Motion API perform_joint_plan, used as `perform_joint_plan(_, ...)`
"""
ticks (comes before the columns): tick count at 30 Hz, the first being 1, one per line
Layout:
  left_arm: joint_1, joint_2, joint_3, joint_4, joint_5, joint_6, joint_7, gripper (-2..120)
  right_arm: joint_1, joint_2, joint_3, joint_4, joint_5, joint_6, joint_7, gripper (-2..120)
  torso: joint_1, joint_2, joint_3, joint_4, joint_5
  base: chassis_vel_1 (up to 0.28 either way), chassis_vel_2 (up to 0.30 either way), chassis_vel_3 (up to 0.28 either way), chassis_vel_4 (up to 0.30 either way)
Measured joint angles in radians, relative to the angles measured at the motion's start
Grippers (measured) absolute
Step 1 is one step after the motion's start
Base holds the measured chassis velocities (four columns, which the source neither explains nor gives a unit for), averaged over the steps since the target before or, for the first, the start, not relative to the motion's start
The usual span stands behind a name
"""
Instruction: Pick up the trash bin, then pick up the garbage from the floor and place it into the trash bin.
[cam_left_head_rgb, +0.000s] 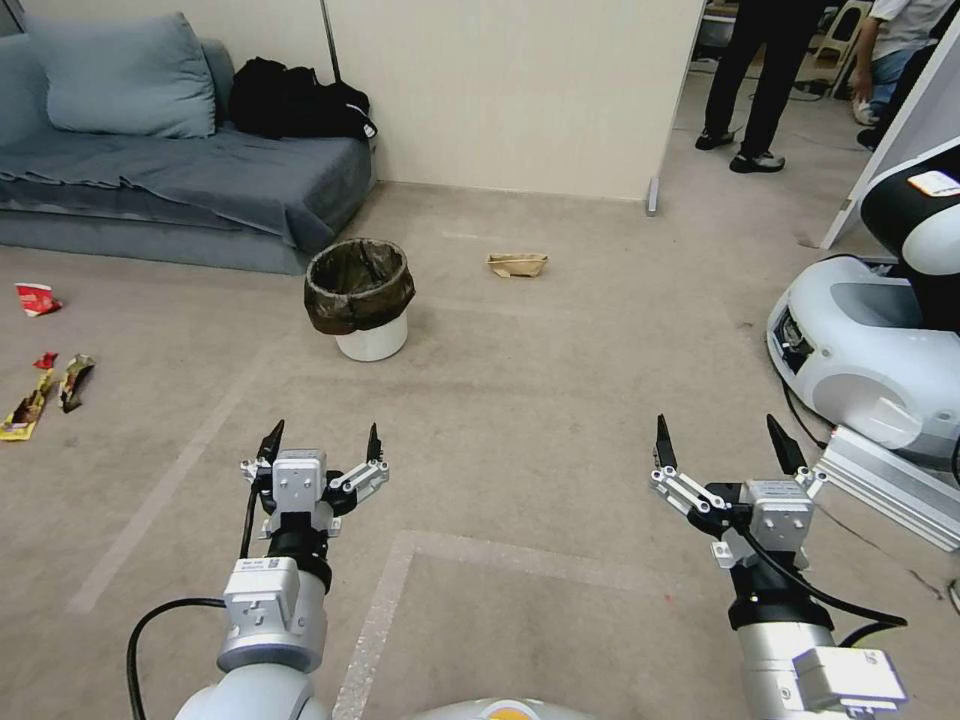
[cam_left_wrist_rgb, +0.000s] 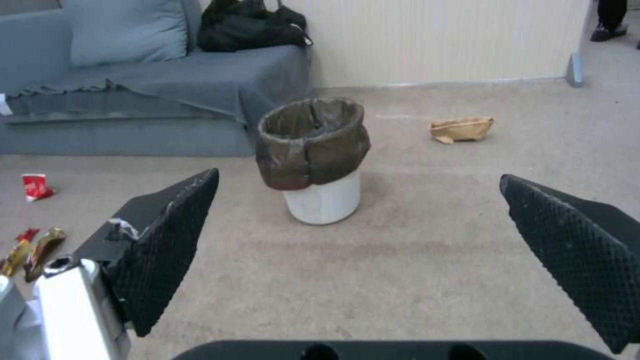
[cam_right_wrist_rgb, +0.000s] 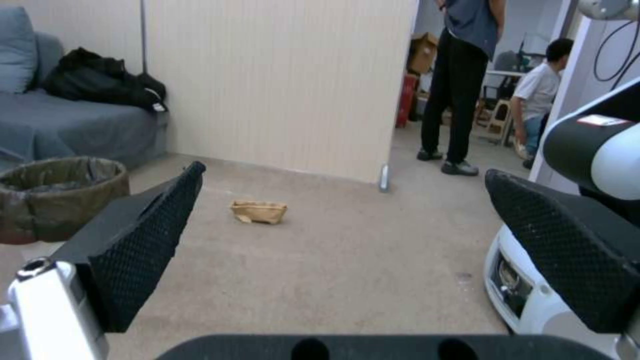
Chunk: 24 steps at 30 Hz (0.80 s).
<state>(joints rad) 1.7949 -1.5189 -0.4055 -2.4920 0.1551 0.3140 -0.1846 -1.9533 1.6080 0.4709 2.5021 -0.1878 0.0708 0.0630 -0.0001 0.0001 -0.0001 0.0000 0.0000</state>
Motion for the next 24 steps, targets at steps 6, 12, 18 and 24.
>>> perform_joint_plan(6,-0.001,-0.002,0.000,0.001,0.002,-0.002,0.000,100,0.001,0.000,0.001,-0.001,0.001,0.000,-0.001,100,0.000,0.000,0.000,0.0001,0.0000,-0.150,0.145,0.126,-0.143)
perform_joint_plan(12,-0.004,-0.004,0.000,0.005,0.004,-0.003,0.000,100,0.002,0.002,0.001,-0.001,0.001,0.002,-0.004,100,0.000,0.000,0.000,-0.0001,0.0006,-0.202,0.197,0.191,-0.208)
perform_joint_plan(18,-0.006,-0.005,0.000,0.006,0.005,-0.003,0.000,100,0.003,0.002,0.001,-0.002,0.001,0.004,-0.004,100,0.000,0.000,0.000,0.0000,0.0001,-0.177,0.171,0.178,-0.162)
perform_joint_plan(24,-0.009,-0.007,0.000,0.010,0.006,-0.005,0.001,100,0.003,0.001,0.002,-0.002,0.003,0.004,-0.004,100,0.000,0.000,0.000,-0.0001,0.0000,-0.159,0.157,0.161,-0.159)
